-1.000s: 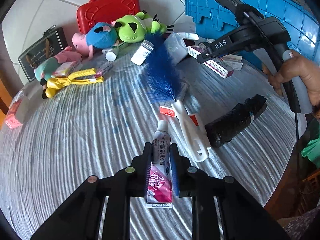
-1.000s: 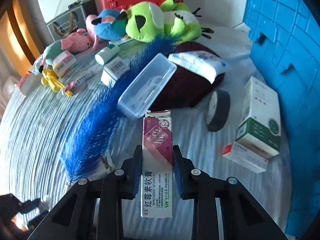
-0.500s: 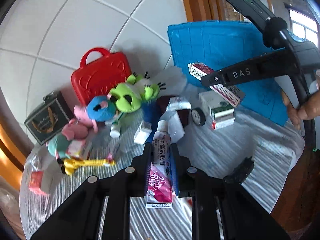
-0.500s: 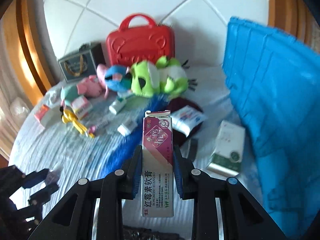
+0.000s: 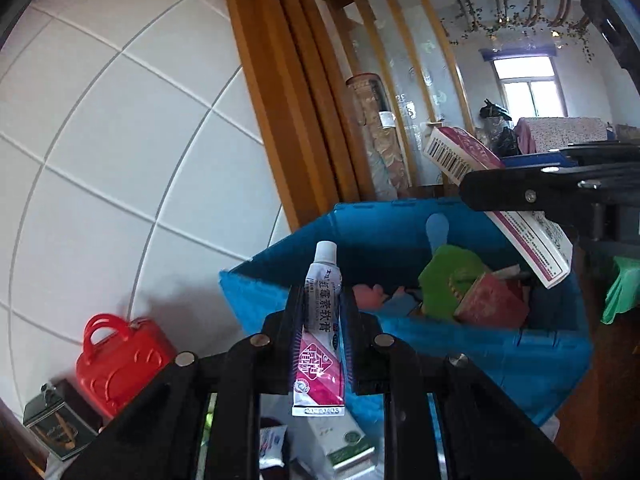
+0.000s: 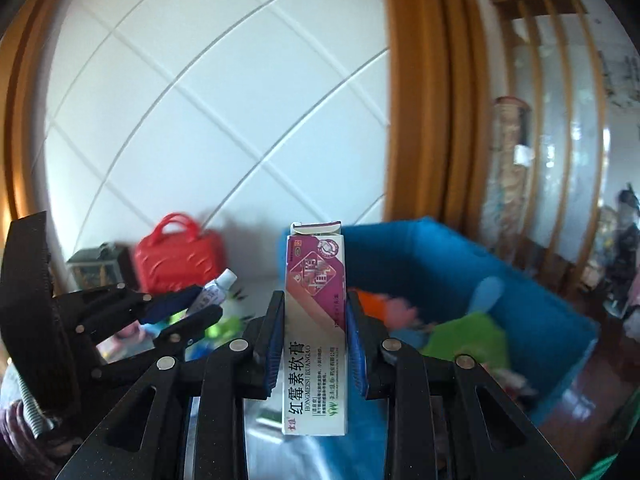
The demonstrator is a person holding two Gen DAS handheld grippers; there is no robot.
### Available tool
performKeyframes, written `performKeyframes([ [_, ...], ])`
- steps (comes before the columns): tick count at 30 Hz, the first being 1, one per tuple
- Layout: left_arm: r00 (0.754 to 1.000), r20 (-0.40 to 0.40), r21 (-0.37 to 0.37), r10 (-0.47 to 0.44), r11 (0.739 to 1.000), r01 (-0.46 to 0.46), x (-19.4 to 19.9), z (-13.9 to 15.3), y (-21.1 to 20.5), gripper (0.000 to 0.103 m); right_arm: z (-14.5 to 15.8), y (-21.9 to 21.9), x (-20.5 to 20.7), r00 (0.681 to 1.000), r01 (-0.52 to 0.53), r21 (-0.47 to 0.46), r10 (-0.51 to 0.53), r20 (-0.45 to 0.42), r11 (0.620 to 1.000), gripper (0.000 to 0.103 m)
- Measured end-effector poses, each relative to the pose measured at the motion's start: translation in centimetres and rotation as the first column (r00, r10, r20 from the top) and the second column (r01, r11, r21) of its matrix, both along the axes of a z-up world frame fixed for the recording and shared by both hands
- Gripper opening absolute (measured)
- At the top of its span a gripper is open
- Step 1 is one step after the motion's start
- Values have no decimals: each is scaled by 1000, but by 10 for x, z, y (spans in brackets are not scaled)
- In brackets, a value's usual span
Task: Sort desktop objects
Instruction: 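Lift the ointment box and tube and carry them over the blue bin, then open both tools to drop the ointment box and tube into the bin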
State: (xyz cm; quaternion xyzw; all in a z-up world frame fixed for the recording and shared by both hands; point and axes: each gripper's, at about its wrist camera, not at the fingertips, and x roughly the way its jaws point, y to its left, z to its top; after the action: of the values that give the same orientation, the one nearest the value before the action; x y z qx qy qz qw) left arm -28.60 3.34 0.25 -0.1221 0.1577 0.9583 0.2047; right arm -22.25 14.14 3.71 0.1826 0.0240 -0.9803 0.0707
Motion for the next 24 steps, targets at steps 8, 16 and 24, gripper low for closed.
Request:
performKeyframes([
  [8,999,-2,-23,46,999,-46,-63,22,115,18,16,110,-50,996,78,-4,-78,35,997,28],
  [16,993,23,-55,118,992,-117,-90,29,165,18,3,180,-98,992,103,-35,-99,82,994,28],
  [24,962,-10,-42,273,961,-273,-111,35,175,103,17,213,-122,982,189,-104,-185,48,976,92],
])
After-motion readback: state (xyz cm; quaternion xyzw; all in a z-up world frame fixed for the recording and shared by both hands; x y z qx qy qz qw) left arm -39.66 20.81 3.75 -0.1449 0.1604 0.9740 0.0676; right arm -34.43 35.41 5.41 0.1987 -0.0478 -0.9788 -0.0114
